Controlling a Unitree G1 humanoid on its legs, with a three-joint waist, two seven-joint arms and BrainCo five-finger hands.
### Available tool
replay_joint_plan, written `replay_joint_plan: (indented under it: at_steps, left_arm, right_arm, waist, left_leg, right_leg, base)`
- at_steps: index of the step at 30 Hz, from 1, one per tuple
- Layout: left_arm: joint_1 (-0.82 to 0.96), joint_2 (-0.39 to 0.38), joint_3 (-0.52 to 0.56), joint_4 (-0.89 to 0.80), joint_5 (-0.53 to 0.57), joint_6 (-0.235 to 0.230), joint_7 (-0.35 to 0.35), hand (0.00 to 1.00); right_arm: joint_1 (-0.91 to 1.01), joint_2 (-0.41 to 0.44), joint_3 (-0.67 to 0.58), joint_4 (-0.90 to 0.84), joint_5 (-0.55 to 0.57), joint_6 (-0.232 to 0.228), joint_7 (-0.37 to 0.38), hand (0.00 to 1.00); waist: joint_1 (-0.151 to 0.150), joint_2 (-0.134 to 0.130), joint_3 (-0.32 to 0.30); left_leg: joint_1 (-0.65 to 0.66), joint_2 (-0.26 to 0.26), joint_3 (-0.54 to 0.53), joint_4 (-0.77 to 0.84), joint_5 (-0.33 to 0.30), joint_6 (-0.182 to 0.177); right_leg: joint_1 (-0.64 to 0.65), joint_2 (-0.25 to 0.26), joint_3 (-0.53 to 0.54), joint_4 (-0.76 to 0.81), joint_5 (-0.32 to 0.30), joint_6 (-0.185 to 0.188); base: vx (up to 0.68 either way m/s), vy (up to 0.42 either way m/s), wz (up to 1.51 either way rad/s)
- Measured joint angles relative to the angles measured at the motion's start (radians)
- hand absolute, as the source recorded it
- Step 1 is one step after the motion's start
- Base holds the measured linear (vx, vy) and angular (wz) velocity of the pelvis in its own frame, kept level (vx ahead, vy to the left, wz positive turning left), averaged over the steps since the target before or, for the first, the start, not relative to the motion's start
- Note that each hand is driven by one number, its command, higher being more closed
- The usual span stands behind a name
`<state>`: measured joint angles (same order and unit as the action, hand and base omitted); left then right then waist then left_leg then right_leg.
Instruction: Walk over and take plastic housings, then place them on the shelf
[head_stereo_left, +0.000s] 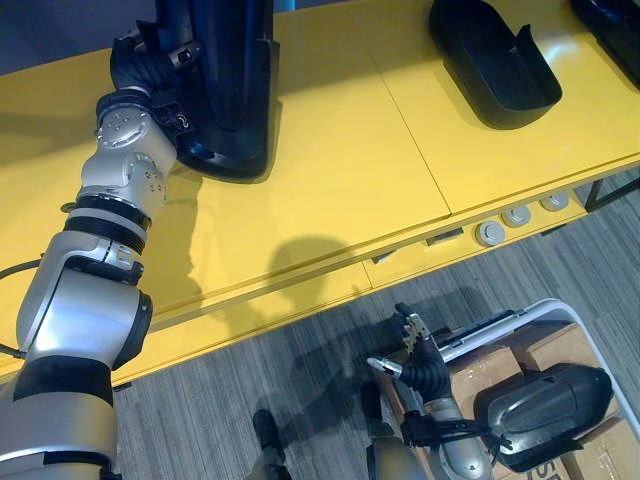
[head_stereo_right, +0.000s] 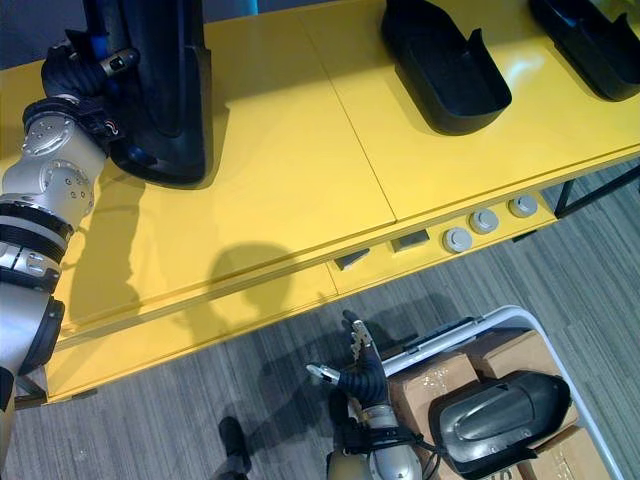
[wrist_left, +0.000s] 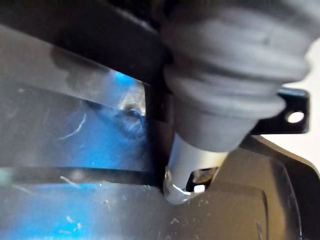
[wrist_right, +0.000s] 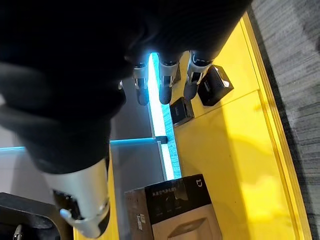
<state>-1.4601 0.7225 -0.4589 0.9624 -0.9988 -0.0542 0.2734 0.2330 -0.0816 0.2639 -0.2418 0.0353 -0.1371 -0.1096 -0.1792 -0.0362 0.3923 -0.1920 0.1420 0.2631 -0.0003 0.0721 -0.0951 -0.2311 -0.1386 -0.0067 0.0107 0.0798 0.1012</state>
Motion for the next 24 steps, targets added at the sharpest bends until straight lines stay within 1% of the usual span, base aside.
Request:
replay_joint_plan:
  at_steps: [6, 13, 17, 22, 24]
  left_arm:
    - [-0.019, -0.003, 0.0, 0.01, -0.04, 0.009, 0.014, 0.0]
    - [-0.02, -0.002, 0.0, 0.01, -0.039, 0.013, 0.044, 0.0]
    - [-0.02, -0.003, 0.002, 0.01, -0.036, 0.021, 0.056, 0.0]
    - [-0.021, -0.011, 0.052, -0.005, -0.038, 0.018, 0.116, 0.0]
    - [-0.021, -0.013, 0.061, -0.032, -0.041, 0.004, 0.12, 0.0]
  right_arm:
    - [-0.004, 0.0, 0.035, 0.026, -0.005, 0.002, -0.008, 0.0]
    - [-0.004, 0.0, 0.037, 0.032, -0.006, 0.007, -0.009, 0.0]
    - [-0.004, -0.001, 0.062, 0.033, -0.006, 0.007, -0.01, 0.0]
    - [-0.004, -0.001, 0.074, 0.064, -0.011, 0.007, -0.017, 0.0]
    - [-0.002, -0.002, 0.074, 0.076, -0.012, 0.008, -0.02, 0.0]
  waist:
    - [-0.002, -0.001, 0.022]
    - [-0.002, -0.001, 0.022]
    - [-0.002, -0.001, 0.022]
    - [-0.001, -0.001, 0.022]
    - [0.0, -0.001, 0.022]
  left_leg:
    - [-0.03, 0.001, -0.009, 0.003, 0.008, -0.001]
    - [-0.028, 0.001, -0.009, 0.003, 0.011, 0.0]
    - [-0.026, 0.001, -0.01, 0.003, 0.014, 0.002]
    - [-0.024, 0.001, -0.017, 0.002, 0.019, 0.002]
    - [-0.022, 0.001, -0.022, 0.002, 0.021, 0.002]
  right_leg:
    - [-0.024, 0.001, -0.003, 0.002, 0.0, 0.0]
    - [-0.024, 0.001, -0.002, 0.005, 0.001, -0.001]
    - [-0.024, 0.001, -0.002, 0.008, 0.001, -0.001]
    - [-0.02, 0.001, -0.007, 0.011, 0.001, -0.001]
    - [-0.015, 0.001, -0.013, 0.011, 0.001, -0.001]
  base:
    - [-0.04, 0.021, 0.03]
    - [-0.01, 0.026, 0.0]
    - [-0.01, 0.043, 0.01]
    - [-0.03, 0.048, 0.03]
    - [-0.03, 0.045, 0.08]
